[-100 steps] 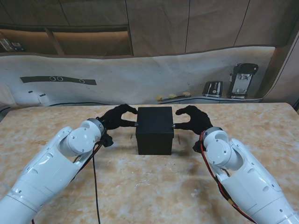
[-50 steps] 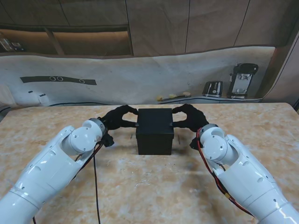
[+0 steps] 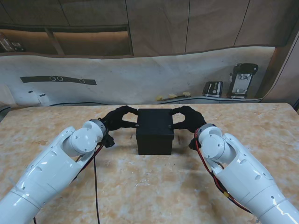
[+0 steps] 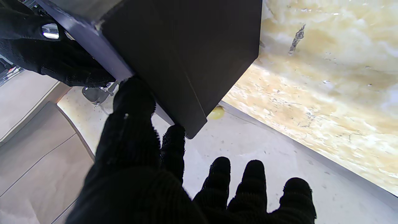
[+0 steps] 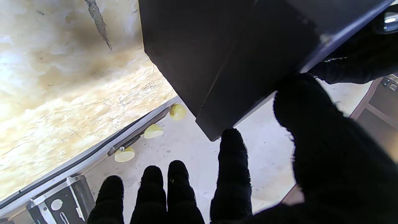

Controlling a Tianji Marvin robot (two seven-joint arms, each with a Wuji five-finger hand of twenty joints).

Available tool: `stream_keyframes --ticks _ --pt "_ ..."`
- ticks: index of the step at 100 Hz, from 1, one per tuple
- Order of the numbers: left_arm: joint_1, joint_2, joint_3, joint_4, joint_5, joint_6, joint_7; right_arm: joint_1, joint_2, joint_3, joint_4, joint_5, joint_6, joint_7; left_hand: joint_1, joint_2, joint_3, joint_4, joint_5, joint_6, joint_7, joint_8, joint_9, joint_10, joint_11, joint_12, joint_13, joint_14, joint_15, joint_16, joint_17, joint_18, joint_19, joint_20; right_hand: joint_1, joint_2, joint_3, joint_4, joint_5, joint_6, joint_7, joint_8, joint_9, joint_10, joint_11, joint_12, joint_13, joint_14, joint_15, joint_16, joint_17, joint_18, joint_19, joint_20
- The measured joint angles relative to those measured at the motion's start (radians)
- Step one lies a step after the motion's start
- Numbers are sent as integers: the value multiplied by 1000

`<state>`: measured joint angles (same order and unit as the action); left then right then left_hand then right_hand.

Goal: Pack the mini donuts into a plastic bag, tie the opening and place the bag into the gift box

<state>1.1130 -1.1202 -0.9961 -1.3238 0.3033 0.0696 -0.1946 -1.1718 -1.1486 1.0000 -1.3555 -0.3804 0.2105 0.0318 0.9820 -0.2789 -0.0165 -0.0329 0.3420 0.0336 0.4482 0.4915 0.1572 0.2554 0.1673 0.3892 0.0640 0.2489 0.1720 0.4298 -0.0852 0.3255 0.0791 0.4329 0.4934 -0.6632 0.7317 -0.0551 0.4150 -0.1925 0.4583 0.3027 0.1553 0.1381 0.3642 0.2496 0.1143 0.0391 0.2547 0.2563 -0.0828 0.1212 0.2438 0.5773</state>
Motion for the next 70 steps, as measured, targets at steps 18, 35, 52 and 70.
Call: stream_keyframes --ticks 18,35,52,70 --pt "5 0 -2 -10 -2 21 -2 2 0 -3 0 1 12 -3 0 3 -4 0 -11 -15 -4 -6 0 0 0 0 0 0 0 0 0 0 0 0 -3 1 -20 0 -2 -23 0 0 0 0 0 0 0 0 -1 0 0 0 -1 -2" --pt "21 0 -16 -27 0 26 -7 -8 -3 7 -6 1 13 -7 0 4 6 0 -14 -6 -11 -12 0 0 -1 0 0 0 -1 0 0 0 0 -1 -3 1 -23 0 -1 -25 0 -1 0 0 0 0 0 0 -5 0 2 0 -2 -11" --pt "63 -1 -58 -67 2 20 -1 -47 -5 44 -35 -10 0 -13 0 -3 6 0 5 49 -8 -10 0 0 -2 0 0 0 -1 0 0 0 0 -6 14 1 -13 0 14 34 4 -2 0 0 -1 0 0 0 -10 0 3 0 -7 -13" --pt "117 1 -126 -143 4 -3 -5 -101 -3 103 -105 -13 -20 -24 -47 8 6 0 -23 86 -11 -18 0 0 -15 0 0 0 -12 0 0 -1 0 -11 -1 4 -19 0 -9 42 16 -20 0 0 -12 0 0 0 -18 0 3 0 -12 -17"
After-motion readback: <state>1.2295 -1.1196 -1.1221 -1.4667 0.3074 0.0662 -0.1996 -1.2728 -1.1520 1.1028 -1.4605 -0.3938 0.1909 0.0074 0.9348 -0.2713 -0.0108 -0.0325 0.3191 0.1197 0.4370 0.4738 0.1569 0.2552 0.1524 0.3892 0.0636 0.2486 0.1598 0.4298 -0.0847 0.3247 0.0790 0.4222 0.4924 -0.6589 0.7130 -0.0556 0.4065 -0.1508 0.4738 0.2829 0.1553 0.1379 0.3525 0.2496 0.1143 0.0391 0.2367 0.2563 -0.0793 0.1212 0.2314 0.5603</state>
